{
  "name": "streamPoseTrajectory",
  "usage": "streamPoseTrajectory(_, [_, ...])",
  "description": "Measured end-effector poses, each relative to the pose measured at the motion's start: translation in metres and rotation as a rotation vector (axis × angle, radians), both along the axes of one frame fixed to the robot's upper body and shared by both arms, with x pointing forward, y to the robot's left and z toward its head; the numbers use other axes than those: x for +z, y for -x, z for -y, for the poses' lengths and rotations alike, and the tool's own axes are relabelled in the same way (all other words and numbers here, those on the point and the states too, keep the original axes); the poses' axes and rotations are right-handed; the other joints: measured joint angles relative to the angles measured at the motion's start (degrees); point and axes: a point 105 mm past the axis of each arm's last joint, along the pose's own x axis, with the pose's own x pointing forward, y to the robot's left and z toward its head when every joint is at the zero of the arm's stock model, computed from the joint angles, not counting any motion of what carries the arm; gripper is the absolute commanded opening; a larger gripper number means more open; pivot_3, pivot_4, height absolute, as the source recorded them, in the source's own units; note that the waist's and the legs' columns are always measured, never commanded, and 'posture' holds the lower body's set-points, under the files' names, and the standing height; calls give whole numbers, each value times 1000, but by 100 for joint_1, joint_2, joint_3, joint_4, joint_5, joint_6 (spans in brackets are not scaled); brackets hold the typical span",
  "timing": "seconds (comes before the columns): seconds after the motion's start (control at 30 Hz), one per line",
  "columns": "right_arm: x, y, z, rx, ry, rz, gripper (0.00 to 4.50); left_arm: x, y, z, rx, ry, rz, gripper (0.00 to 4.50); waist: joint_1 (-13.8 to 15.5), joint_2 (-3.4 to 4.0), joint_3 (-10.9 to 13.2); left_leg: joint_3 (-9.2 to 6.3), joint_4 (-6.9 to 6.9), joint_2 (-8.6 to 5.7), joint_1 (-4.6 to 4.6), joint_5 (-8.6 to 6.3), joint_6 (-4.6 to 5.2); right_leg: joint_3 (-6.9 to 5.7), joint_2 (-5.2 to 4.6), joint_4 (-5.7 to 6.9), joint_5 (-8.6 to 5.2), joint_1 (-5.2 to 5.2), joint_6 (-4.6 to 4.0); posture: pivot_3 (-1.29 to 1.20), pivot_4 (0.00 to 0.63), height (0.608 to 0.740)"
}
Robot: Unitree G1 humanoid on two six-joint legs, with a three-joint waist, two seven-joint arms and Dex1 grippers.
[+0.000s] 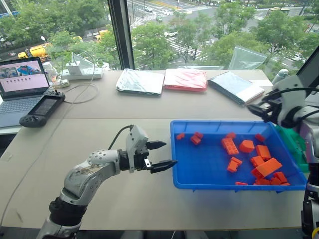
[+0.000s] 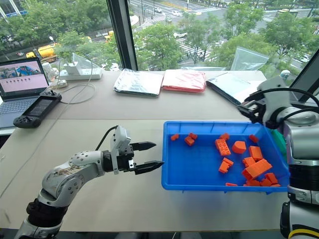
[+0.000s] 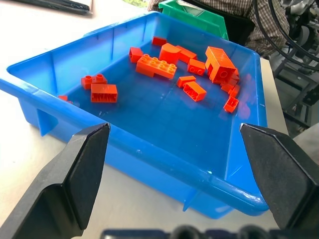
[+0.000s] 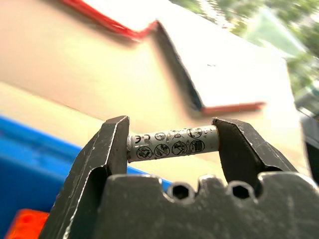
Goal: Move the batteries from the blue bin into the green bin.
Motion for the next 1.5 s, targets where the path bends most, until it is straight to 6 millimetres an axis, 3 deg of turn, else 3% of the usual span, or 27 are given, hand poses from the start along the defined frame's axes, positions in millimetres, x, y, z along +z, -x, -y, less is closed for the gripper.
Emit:
streamPoseTrajectory(0.13, [-22, 11, 56, -338, -107, 2, 2478, 1, 0, 0, 2, 5, 0, 4500, 15, 2, 0, 6, 0, -3, -6, 1, -1, 3, -3, -1, 0, -4, 0, 0, 150, 740])
streamPoseTrajectory(0.3, [-16, 23, 80, -485, -98, 59, 2478, 1, 0, 0, 3, 5, 1, 4500, -8, 6, -1, 11, -2, 1, -4, 0, 0, 6, 1, -1, 0, -3, 0, 0, 150, 740])
streamPoseTrajectory(0.4, [-15, 26, 85, -515, -88, 65, 2478, 1, 0, 0, 3, 5, 1, 4500, -21, 6, -1, 13, -1, 1, -3, 0, 0, 7, 1, -1, 0, -2, 0, 0, 150, 740])
streamPoseTrajectory(0.47, [-15, 26, 85, -515, -88, 65, 3484, 1, 0, 0, 3, 5, 1, 4500, -20, 6, -1, 13, -1, 1, -3, 1, 0, 7, 1, -1, 0, -2, 0, 0, 150, 740])
streamPoseTrajectory(0.6, [-15, 26, 86, -524, -85, 68, 4460, 1, 0, 0, 4, 5, 1, 4500, -17, 6, -1, 13, 0, 0, -4, 0, 0, 7, 0, -2, 0, 0, 0, 0, 150, 740])
streamPoseTrajectory(0.93, [-7, 25, 84, -506, -87, 110, 4460, 1, 0, 0, 3, 5, 1, 4500, -15, 6, -1, 13, 0, 0, -3, 0, 0, 7, 1, -3, 0, 0, 0, 0, 150, 740])
streamPoseTrajectory(1.0, [0, 20, 74, -433, -107, 149, 4460, 1, 0, 0, 3, 4, 1, 4500, -16, 6, -1, 13, 0, 1, -3, 0, 0, 7, 1, -3, 0, 0, 0, 0, 150, 740])
streamPoseTrajectory(1.07, [6, 11, 46, -252, -137, 154, 4460, 1, 0, 0, 2, 4, 1, 4500, -44, 6, -1, 13, -1, 4, -1, 0, 1, 7, 5, -4, 0, 1, 0, 0, 150, 740])
streamPoseTrajectory(1.17, [-4, 13, -22, 169, -79, 56, 4460, 2, 0, 1, -5, 6, 6, 4500, -46, 6, -1, 2, -2, 10, 0, -5, 9, 0, 12, -7, 0, 6, 0, 0, 150, 740])
streamPoseTrajectory(1.27, [-37, 54, -84, 591, -60, -132, 4460, 3, -1, -1, -1, -6, 14, 4500, 54, 6, -1, -12, 4, 5, -14, -8, 14, -14, 4, -9, 0, 8, 1, 0, 150, 740])
streamPoseTrajectory(1.3, [-47, 71, -95, 692, -67, -195, 4460, 4, -2, -2, 3, -7, 18, 4500, 85, 6, -1, -11, 6, 4, -19, -9, 16, -13, 0, -9, 3, 9, 6, 0, 150, 740])
streamPoseTrajectory(1.33, [-53, 90, -100, 781, -96, -253, 4460, 6, -2, -2, 5, -4, 23, 4500, 124, 6, -1, -10, 9, 2, -21, -10, 17, -13, -5, -13, 6, 10, 12, 0, 150, 740])
streamPoseTrajectory(1.4, [-50, 107, -100, 861, -140, -281, 4460, 9, -4, -6, 17, 2, 30, 4500, 127, 3, 1, -3, 16, 1, -15, -12, 21, -4, -5, -15, 16, 20, 26, 0, 150, 740])
streamPoseTrajectory(1.5, [-29, 105, -81, 805, -138, -200, 4460, 12, -1, -5, -3, 13, 34, 4500, 95, -3, 4, 4, 16, -5, 13, -12, 20, 6, -5, -31, 21, 39, 30, 0, 150, 740])
